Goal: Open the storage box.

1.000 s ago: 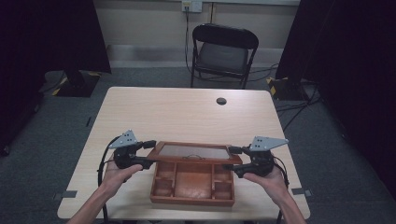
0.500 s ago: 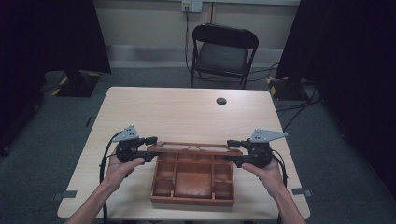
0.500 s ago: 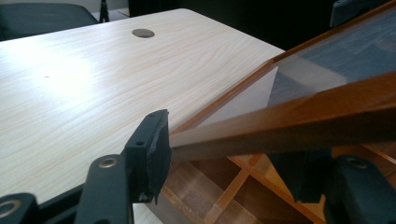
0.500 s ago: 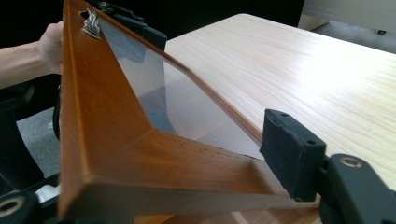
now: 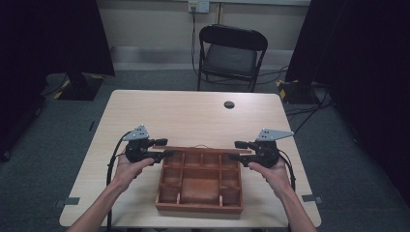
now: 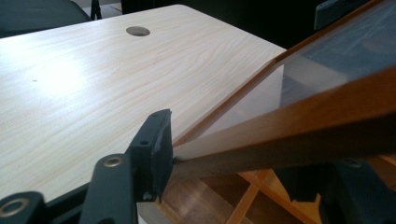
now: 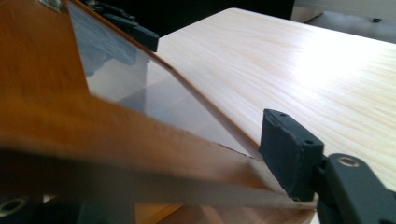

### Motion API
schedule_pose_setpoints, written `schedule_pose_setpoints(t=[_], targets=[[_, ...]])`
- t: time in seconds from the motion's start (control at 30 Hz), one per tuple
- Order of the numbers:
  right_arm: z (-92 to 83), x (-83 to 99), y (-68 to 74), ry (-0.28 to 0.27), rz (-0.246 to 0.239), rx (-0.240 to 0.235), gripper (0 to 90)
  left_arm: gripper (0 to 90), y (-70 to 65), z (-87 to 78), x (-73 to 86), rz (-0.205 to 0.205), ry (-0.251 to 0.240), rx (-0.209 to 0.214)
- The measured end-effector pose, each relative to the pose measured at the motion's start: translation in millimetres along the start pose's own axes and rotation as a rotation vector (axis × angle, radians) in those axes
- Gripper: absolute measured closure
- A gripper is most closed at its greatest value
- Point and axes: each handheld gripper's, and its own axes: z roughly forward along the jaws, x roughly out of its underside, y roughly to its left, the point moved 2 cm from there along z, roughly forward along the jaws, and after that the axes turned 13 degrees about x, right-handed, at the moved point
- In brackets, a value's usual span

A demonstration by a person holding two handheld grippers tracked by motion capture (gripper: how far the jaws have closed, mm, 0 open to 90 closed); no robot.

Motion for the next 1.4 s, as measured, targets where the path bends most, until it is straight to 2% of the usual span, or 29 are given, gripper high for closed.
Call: schedule_pose_setpoints(t=[0.1, 0.3, 0.43, 0.57, 0.7, 0.83, 1.07, 1.2, 1.27, 1.4], targets=[[2.7, 1.0, -6.5, -0.007, 0.020, 0.009, 44.6, 44.4, 2.2, 2.6, -1.7, 0.000, -0.003, -0.006], [13.0, 3.5, -14.7, 0.011, 0.039, 0.017, 46.4, 46.5, 7.1, 4.4, -1.4, -0.004, -0.016, -0.003], [19.5, 4.2, -18.6, -0.001, 0.051, 0.021, 47.4, 47.7, 10.7, 6.9, -2.1, -0.025, -0.031, -0.011], [22.5, 2.4, -22.5, -0.020, 0.063, 0.029, 48.3, 49.8, 16.5, 8.2, -4.7, -0.017, -0.012, -0.022], [26.7, -2.3, -26.3, -0.020, 0.063, 0.040, 49.4, 50.6, 21.2, 12.0, -4.5, -0.033, -0.005, -0.049], [30.5, -4.6, -29.0, -0.019, 0.063, 0.044, 49.8, 50.2, 24.0, 14.0, -5.5, -0.046, 0.009, -0.055], [36.5, -4.7, -34.7, -0.051, 0.094, 0.055, 49.7, 49.6, 29.5, 16.1, -5.2, -0.067, -0.020, -0.054], [40.7, -4.8, -38.0, -0.070, 0.109, 0.070, 49.8, 54.4, 34.2, 16.1, -5.5, -0.077, -0.020, -0.064], [42.0, -5.2, -39.1, -0.070, 0.113, 0.072, 50.0, 54.8, 36.2, 16.7, -5.3, -0.093, -0.032, -0.057], [46.7, -8.4, -41.6, -0.057, 0.109, 0.097, 50.0, 56.4, 41.1, 18.3, -4.8, -0.102, -0.037, -0.068]])
